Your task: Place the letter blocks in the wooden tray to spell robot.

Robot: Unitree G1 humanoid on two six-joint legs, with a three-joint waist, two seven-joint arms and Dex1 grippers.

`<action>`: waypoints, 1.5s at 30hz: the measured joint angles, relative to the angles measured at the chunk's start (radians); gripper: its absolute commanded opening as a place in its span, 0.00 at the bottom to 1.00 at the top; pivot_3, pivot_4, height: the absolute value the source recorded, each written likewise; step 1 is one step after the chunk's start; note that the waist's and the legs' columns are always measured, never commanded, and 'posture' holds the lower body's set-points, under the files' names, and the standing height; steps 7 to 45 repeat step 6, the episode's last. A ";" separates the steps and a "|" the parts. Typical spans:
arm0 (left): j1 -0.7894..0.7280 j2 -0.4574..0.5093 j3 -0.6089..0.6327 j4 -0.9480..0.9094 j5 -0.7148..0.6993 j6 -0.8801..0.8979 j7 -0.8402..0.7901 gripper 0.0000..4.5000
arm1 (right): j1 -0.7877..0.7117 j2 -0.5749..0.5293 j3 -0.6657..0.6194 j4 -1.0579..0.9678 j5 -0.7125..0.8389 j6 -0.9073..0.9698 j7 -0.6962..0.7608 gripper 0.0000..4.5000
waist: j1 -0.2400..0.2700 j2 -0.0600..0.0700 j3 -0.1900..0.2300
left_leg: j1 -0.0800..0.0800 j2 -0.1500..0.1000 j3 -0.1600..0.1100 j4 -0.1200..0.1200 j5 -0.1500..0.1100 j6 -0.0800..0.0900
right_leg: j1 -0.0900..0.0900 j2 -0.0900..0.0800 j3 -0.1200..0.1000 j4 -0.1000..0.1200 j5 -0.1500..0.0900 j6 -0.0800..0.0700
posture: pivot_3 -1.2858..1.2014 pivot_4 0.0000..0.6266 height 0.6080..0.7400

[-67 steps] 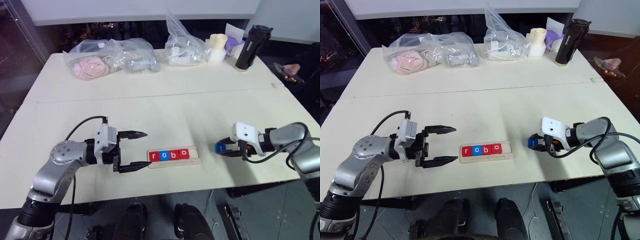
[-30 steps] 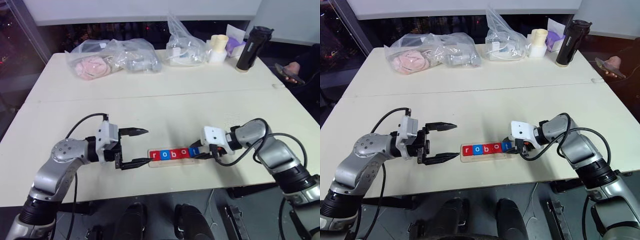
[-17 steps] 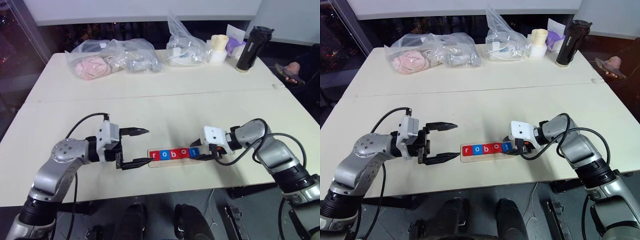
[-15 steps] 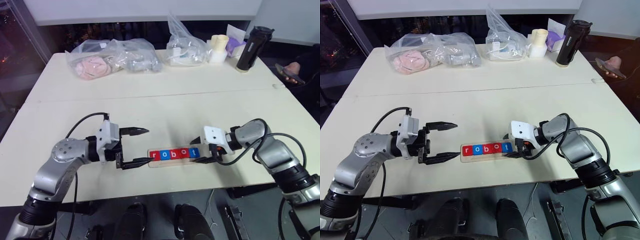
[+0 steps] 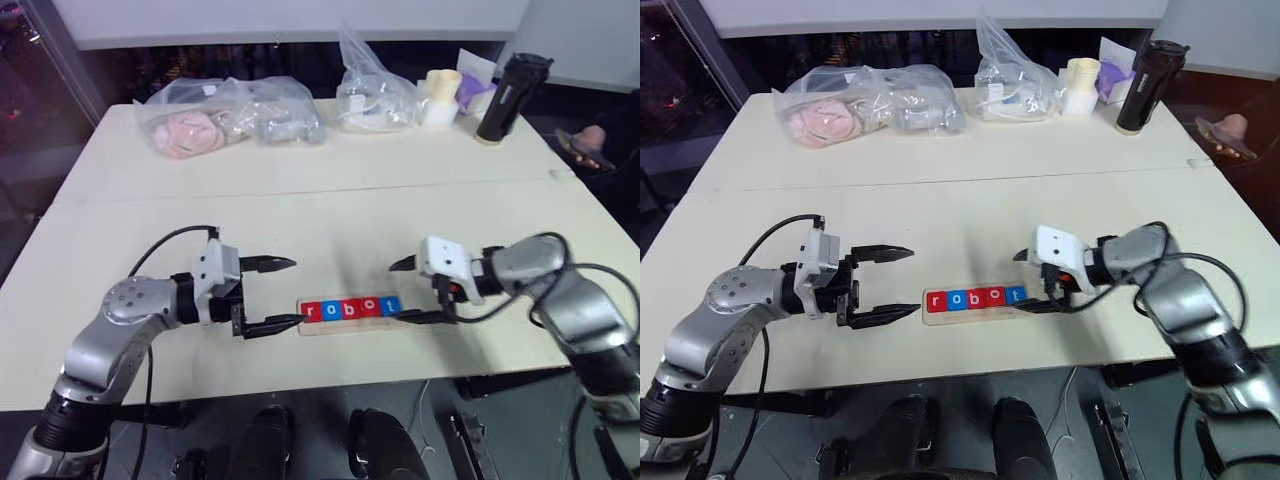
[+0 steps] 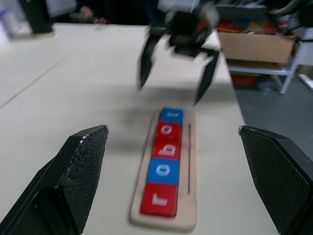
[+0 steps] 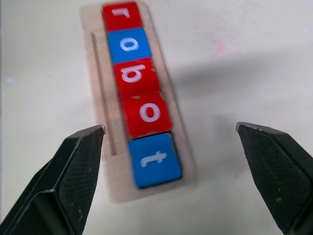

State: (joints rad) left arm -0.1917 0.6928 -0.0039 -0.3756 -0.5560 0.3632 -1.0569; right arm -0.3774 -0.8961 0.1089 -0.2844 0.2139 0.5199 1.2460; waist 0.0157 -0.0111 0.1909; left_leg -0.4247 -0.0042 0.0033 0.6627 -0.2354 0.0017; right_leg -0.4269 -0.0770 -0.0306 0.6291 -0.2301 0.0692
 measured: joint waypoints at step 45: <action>-0.004 0.018 0.032 -0.041 -0.058 0.098 0.040 1.00 | 0.230 -0.073 -0.206 -0.235 0.109 0.147 -0.061 0.99 | -0.003 0.000 0.000 | 0.001 0.000 0.000 0.000 0.000 0.000 | 0.000 -0.001 0.000 0.000 0.000 0.000 | 0.52 0.24 1.00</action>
